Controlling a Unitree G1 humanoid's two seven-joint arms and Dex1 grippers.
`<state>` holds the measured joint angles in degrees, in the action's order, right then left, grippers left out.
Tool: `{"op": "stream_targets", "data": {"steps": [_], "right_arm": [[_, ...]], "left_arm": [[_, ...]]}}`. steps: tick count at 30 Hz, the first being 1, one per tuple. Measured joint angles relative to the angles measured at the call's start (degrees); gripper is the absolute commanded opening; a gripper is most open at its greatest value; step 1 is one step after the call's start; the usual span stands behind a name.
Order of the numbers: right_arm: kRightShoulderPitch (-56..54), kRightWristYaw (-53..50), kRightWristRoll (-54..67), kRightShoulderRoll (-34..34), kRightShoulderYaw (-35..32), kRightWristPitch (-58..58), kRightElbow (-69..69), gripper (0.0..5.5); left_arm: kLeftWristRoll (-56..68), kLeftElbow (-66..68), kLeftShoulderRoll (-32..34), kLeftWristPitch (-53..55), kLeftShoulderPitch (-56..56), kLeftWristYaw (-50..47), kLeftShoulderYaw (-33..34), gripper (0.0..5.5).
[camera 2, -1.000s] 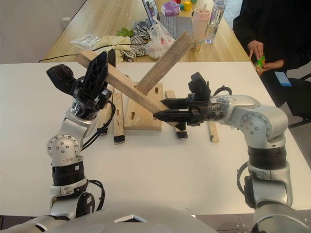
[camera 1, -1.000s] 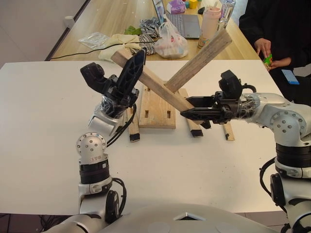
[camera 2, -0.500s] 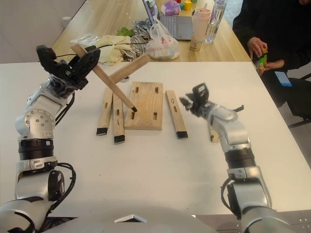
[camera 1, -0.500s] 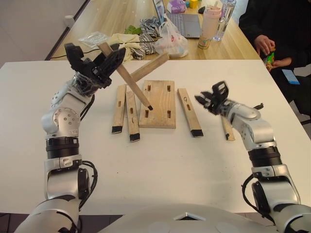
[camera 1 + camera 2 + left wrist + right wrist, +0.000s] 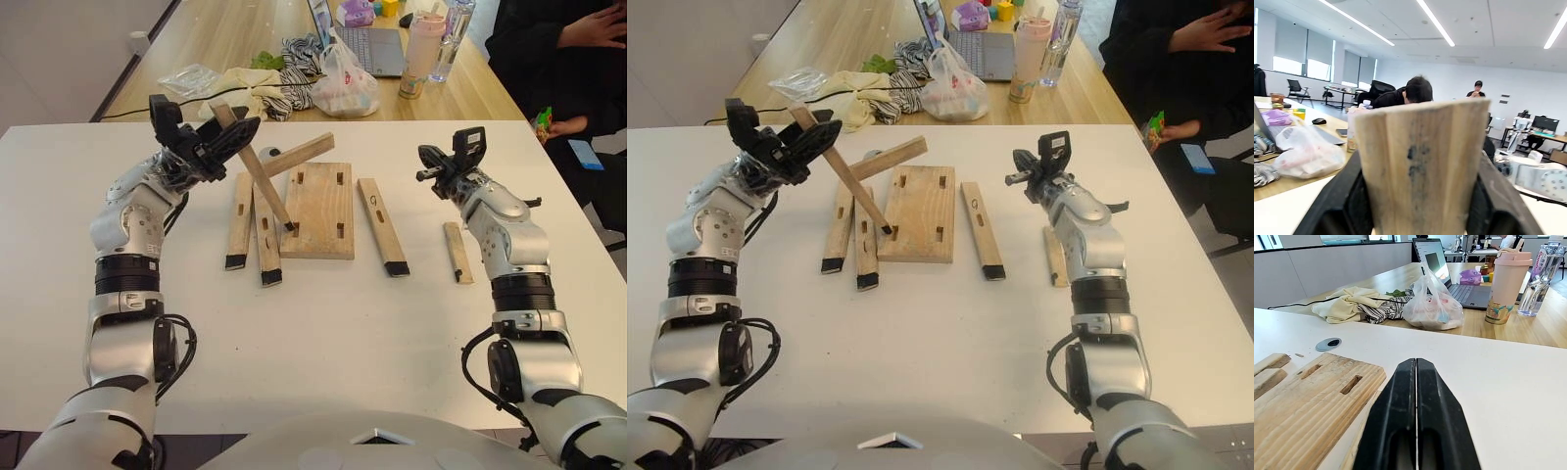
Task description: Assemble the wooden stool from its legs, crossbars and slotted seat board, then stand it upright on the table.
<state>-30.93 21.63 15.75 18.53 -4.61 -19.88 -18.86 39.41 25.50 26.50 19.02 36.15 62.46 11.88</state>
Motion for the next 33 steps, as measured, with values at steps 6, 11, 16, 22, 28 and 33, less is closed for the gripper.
{"op": "stream_targets", "data": {"steps": [6,11,16,22,28,33], "right_arm": [[-1.1,0.1,-0.2,0.0,-0.9,1.3,-2.0,0.0],[-1.6,0.8,-0.6,0.0,-0.8,1.6,-3.0,0.0],[-1.6,1.1,-0.6,0.0,-0.8,1.6,-3.2,0.0],[-1.0,1.0,-0.6,-0.3,-0.3,1.6,-2.5,0.0],[-0.2,0.5,-0.5,-2.0,-0.4,1.5,-1.9,0.0],[0.3,0.5,-0.5,-2.2,-0.3,1.5,-1.8,0.0]], "left_arm": [[-0.8,6.2,-1.2,-0.6,0.9,2.0,0.6,2.02],[-4.0,16.1,-1.3,-6.2,5.4,7.5,-1.1,2.02],[-9.1,18.8,2.8,-7.8,10.5,16.5,-7.7,2.02],[-14.1,22.8,4.9,-9.5,16.4,21.9,-13.1,2.02],[-15.9,11.2,5.1,-13.3,12.0,22.2,-15.6,2.02],[-17.7,6.9,4.9,-15.5,9.9,21.2,-17.3,2.02]]}}
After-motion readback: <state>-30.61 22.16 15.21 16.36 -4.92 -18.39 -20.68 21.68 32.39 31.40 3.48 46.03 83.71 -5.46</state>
